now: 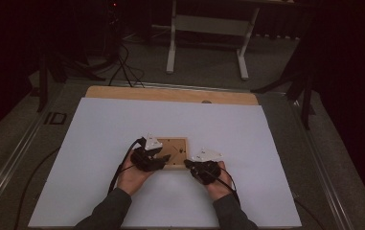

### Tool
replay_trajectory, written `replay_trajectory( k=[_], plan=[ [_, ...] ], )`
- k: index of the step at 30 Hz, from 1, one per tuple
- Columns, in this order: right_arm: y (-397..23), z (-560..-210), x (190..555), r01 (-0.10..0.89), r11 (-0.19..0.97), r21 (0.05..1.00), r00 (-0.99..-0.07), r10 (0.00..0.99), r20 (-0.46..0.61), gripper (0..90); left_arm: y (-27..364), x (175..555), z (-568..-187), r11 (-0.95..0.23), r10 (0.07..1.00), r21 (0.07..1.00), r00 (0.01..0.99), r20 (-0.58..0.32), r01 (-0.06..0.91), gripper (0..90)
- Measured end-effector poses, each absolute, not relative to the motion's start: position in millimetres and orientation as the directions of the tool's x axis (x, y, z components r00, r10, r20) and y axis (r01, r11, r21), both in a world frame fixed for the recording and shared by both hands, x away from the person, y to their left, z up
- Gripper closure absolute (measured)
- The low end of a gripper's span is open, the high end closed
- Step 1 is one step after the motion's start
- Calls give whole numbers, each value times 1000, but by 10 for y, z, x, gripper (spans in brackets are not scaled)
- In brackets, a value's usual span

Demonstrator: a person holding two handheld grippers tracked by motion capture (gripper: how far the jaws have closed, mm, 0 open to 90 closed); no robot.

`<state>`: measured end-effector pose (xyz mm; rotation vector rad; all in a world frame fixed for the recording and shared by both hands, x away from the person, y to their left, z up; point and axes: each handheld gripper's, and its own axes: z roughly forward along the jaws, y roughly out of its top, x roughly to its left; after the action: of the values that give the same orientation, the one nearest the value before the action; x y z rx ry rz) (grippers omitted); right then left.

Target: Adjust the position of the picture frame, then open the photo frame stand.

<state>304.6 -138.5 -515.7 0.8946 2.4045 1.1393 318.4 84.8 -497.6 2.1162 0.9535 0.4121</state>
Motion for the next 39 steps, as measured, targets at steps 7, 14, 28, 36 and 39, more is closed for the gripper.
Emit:
replay_trajectory(
  k=[7, 14, 28, 36, 39],
  plan=[
    [-1386, -5157, 3047, 397, 483, 780, -748, 663, -29, 898, 814, 3177, -4995, -436, 737, 760, 676, -7, 483, 488],
    [-1386, -5157, 3046, 399, 481, 781, -747, 664, -28, 898, 791, 3172, -5035, -457, 727, 751, 687, 6, 477, 472],
    [-1389, -5158, 3051, 398, 481, 781, -750, 661, -25, 898, 805, 3179, -5099, -465, 734, 733, 679, 6, 496, 450],
    [-1392, -5160, 3051, 400, 479, 781, -750, 661, -22, 898, 848, 3186, -5120, -447, 743, 728, 669, -21, 520, 484],
    [-1392, -5160, 3051, 400, 478, 782, -750, 662, -21, 898, 854, 3189, -5121, -436, 745, 727, 666, -38, 531, 498]
  ],
)
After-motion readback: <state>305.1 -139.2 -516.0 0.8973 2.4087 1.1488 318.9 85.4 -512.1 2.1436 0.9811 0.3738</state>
